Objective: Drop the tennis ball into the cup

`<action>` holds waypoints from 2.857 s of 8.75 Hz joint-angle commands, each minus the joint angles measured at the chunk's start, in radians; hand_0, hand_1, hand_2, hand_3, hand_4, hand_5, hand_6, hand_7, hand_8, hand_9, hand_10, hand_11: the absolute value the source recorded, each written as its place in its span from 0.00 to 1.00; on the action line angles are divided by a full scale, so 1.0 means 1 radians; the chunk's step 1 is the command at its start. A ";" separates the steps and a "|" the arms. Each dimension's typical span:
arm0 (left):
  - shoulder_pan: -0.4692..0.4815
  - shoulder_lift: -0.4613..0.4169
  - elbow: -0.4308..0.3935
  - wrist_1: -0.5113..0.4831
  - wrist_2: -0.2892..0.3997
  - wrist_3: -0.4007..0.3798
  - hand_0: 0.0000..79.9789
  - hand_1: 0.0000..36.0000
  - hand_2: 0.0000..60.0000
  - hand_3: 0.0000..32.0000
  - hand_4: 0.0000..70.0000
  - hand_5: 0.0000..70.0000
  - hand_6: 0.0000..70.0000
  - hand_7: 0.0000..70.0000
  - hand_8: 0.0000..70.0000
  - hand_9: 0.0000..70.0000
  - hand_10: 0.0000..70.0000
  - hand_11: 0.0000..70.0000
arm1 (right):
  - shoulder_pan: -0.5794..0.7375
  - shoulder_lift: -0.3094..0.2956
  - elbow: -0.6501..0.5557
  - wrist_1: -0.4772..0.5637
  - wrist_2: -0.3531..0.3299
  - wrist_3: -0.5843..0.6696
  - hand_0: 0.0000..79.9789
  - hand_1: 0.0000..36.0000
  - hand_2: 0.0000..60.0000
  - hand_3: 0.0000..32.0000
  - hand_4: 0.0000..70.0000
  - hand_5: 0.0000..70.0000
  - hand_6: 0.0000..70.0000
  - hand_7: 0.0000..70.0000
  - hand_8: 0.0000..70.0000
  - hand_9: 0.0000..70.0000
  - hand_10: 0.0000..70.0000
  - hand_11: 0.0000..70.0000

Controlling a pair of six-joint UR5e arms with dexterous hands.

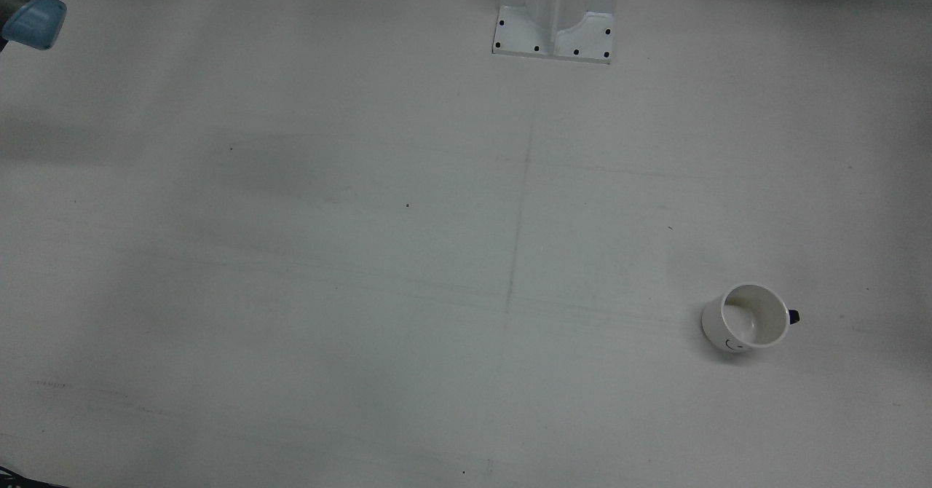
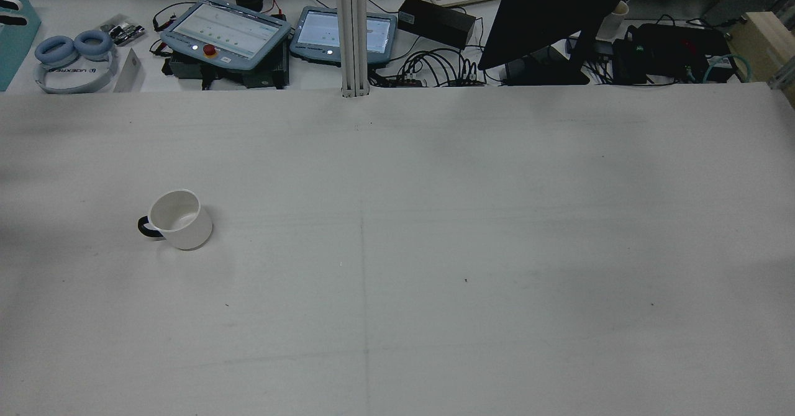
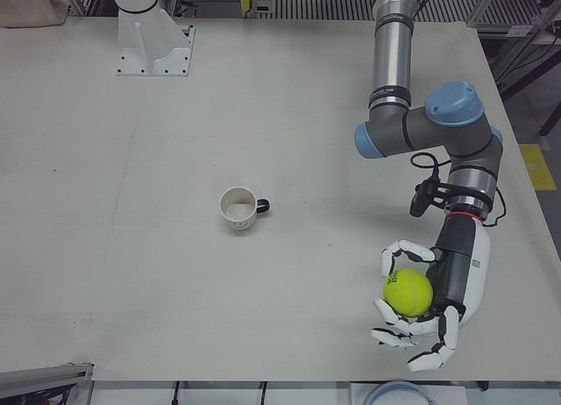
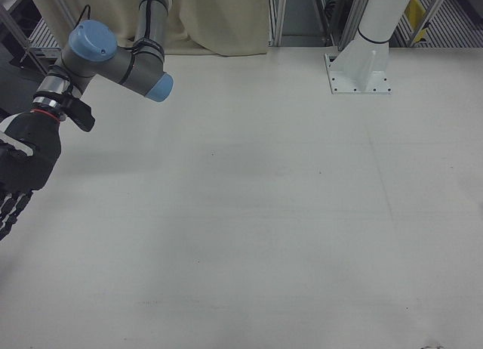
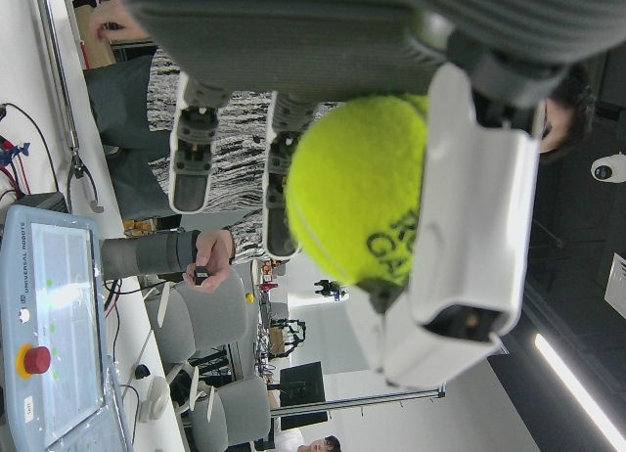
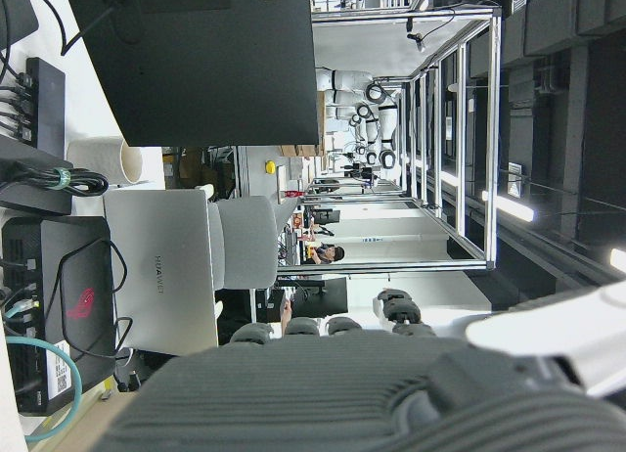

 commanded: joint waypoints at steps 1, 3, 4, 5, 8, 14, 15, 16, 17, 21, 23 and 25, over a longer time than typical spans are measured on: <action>-0.005 0.008 -0.028 0.000 0.002 -0.001 1.00 1.00 1.00 0.71 0.01 0.42 0.97 0.84 0.47 0.47 0.22 0.38 | 0.001 0.000 0.000 0.000 0.000 -0.001 0.00 0.00 0.00 0.00 0.00 0.00 0.00 0.00 0.00 0.00 0.00 0.00; -0.005 0.023 -0.107 0.018 0.002 -0.001 1.00 1.00 1.00 0.71 0.01 0.45 1.00 0.82 0.50 0.49 0.24 0.41 | 0.001 0.000 0.000 0.000 0.000 0.001 0.00 0.00 0.00 0.00 0.00 0.00 0.00 0.00 0.00 0.00 0.00 0.00; -0.001 0.028 -0.153 0.032 0.003 -0.001 1.00 1.00 1.00 0.70 0.03 0.45 1.00 0.83 0.51 0.50 0.25 0.42 | 0.001 0.000 0.000 0.000 0.000 0.001 0.00 0.00 0.00 0.00 0.00 0.00 0.00 0.00 0.00 0.00 0.00 0.00; 0.018 0.029 -0.218 0.064 0.011 -0.002 1.00 1.00 1.00 0.67 0.06 0.45 1.00 0.87 0.52 0.53 0.28 0.47 | 0.001 0.000 0.000 0.000 0.000 -0.001 0.00 0.00 0.00 0.00 0.00 0.00 0.00 0.00 0.00 0.00 0.00 0.00; 0.141 0.031 -0.345 0.132 0.015 -0.002 1.00 1.00 1.00 0.66 0.07 0.47 1.00 0.87 0.51 0.53 0.35 0.57 | 0.001 0.000 0.000 0.000 0.000 0.001 0.00 0.00 0.00 0.00 0.00 0.00 0.00 0.00 0.00 0.00 0.00 0.00; 0.321 0.180 -0.422 0.101 0.032 0.021 1.00 1.00 1.00 0.66 0.04 0.43 1.00 0.87 0.47 0.51 0.33 0.54 | 0.001 0.000 0.000 0.000 0.000 0.001 0.00 0.00 0.00 0.00 0.00 0.00 0.00 0.00 0.00 0.00 0.00 0.00; 0.353 0.216 -0.443 0.093 0.031 0.022 1.00 1.00 1.00 0.69 0.01 0.41 0.98 0.85 0.46 0.50 0.32 0.52 | 0.001 0.000 0.000 0.000 0.000 0.001 0.00 0.00 0.00 0.00 0.00 0.00 0.00 0.00 0.00 0.00 0.00 0.00; 0.373 0.218 -0.453 0.093 0.031 0.032 1.00 1.00 1.00 0.71 0.00 0.43 1.00 0.83 0.48 0.49 0.32 0.52 | 0.001 0.000 0.000 0.000 0.000 0.001 0.00 0.00 0.00 0.00 0.00 0.00 0.00 0.00 0.00 0.00 0.00 0.00; 0.428 0.216 -0.479 0.095 0.025 0.056 1.00 1.00 1.00 0.71 0.00 0.45 1.00 0.80 0.49 0.49 0.32 0.53 | 0.000 0.000 0.000 0.000 0.000 0.001 0.00 0.00 0.00 0.00 0.00 0.00 0.00 0.00 0.00 0.00 0.00 0.00; 0.506 0.209 -0.476 0.113 -0.012 0.079 1.00 1.00 1.00 0.72 0.00 0.46 1.00 0.79 0.49 0.48 0.32 0.53 | 0.001 0.000 0.000 0.000 0.000 0.001 0.00 0.00 0.00 0.00 0.00 0.00 0.00 0.00 0.00 0.00 0.00 0.00; 0.504 0.210 -0.477 0.103 -0.014 0.078 1.00 1.00 1.00 0.69 0.00 0.44 1.00 0.72 0.45 0.42 0.30 0.49 | 0.001 0.000 0.002 0.000 0.000 -0.001 0.00 0.00 0.00 0.00 0.00 0.00 0.00 0.00 0.00 0.00 0.00 0.00; 0.503 0.219 -0.476 0.098 -0.015 0.087 0.76 0.96 0.80 0.71 0.00 0.25 0.51 0.28 0.17 0.08 0.16 0.28 | 0.001 0.000 0.002 0.000 0.000 0.001 0.00 0.00 0.00 0.00 0.00 0.00 0.00 0.00 0.00 0.00 0.00 0.00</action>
